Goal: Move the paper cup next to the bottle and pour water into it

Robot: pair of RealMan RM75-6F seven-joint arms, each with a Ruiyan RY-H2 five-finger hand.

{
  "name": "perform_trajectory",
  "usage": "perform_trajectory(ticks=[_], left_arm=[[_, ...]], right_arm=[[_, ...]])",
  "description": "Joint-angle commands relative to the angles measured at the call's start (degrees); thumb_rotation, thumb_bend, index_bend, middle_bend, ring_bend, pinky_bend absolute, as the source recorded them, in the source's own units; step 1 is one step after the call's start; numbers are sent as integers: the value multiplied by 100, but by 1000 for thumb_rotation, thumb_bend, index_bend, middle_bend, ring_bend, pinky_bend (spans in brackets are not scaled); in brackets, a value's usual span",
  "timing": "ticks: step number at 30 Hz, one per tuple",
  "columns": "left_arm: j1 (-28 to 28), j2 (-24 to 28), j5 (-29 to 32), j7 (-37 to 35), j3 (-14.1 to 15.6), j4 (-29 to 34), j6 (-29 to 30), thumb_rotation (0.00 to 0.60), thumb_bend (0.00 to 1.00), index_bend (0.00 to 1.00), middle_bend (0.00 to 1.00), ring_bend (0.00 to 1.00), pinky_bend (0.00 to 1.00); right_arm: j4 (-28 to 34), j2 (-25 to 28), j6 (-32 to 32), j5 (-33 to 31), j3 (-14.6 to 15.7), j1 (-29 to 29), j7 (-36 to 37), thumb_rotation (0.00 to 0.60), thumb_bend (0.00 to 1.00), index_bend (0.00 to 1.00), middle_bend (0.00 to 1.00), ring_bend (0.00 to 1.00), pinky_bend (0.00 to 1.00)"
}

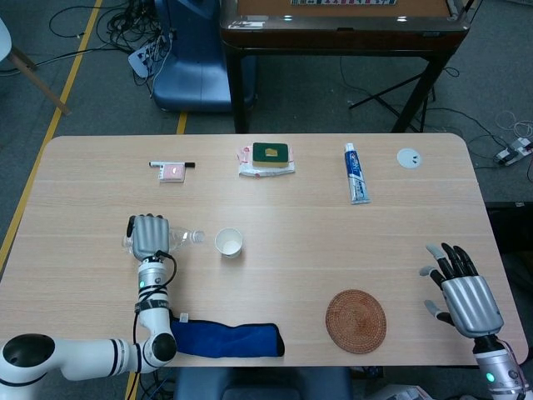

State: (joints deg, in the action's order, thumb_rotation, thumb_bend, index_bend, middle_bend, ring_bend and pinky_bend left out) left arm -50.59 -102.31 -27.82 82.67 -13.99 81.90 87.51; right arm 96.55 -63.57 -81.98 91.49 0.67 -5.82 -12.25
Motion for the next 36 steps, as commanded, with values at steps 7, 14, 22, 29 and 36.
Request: perform_trajectory(ticks=[7, 14, 22, 29, 36], left_arm=[[-85, -135, 144, 255, -101, -86, 17, 600, 7, 690, 724, 490, 549], [-165, -243, 195, 388, -183, -186, 21, 600, 8, 696, 728, 495, 554], [-230, -340, 173, 577, -142, -264, 61, 600, 8, 706, 743, 504, 561], [-301, -476, 128, 767, -118, -404, 133, 600, 8, 712, 753, 510, 563], [-364, -599, 134, 964, -130, -581, 150, 600, 8, 716, 761, 514, 564]], right_arm=[[-9, 6, 21, -15, -5, -5, 36, 600, 192, 392, 103, 0, 82], [-23, 16, 56, -55, -18, -17, 88, 600, 191, 392, 103, 0, 82], [-25, 39, 71, -77, -26, -22, 148, 600, 191, 393, 103, 0, 82], [-18, 66, 42, -58, -27, -14, 207, 600, 191, 394, 103, 0, 82], [-15, 83, 28, -45, -28, -10, 242, 600, 191, 393, 103, 0, 82]])
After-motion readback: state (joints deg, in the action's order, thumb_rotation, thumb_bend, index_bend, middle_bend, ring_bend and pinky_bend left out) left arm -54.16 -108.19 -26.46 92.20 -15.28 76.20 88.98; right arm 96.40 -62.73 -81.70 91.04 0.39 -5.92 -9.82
